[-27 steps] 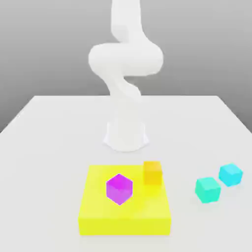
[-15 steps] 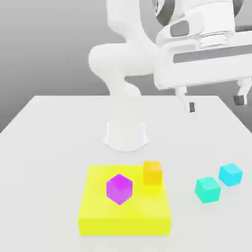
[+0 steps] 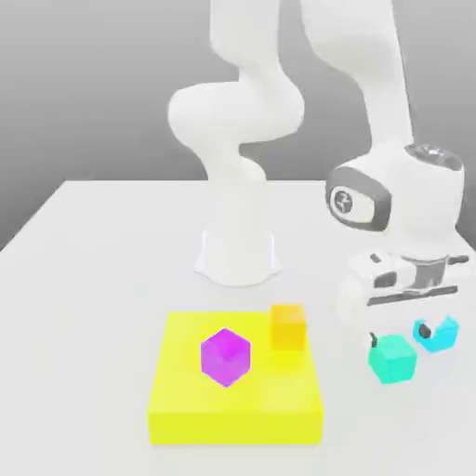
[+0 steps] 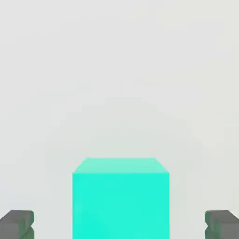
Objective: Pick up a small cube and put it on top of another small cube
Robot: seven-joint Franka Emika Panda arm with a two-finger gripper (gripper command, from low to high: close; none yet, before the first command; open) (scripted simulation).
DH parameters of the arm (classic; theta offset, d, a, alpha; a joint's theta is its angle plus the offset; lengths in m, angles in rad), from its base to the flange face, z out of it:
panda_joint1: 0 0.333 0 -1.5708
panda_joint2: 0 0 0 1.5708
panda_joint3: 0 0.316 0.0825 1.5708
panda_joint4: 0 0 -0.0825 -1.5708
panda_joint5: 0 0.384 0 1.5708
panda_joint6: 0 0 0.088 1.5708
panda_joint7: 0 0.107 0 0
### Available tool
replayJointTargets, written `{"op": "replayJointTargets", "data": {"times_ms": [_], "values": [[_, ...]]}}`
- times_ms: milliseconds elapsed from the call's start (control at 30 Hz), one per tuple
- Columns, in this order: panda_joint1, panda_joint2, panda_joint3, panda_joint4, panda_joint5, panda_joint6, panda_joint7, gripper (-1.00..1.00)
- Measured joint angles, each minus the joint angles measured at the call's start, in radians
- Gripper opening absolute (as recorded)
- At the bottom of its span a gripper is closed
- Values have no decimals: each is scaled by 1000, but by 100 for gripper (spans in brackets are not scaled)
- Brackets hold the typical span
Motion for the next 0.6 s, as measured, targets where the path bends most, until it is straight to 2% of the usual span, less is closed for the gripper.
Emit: {"op": "replayJointTargets", "data": {"times_ms": [33, 267, 467, 600], "values": [[21, 24, -23, 5, -11, 20, 8, -100], [23, 25, -26, 5, -14, 22, 11, -100], [-52, -170, 91, -36, 166, -129, -124, -100], [70, -271, 182, -13, 267, -249, -166, -100]]}}
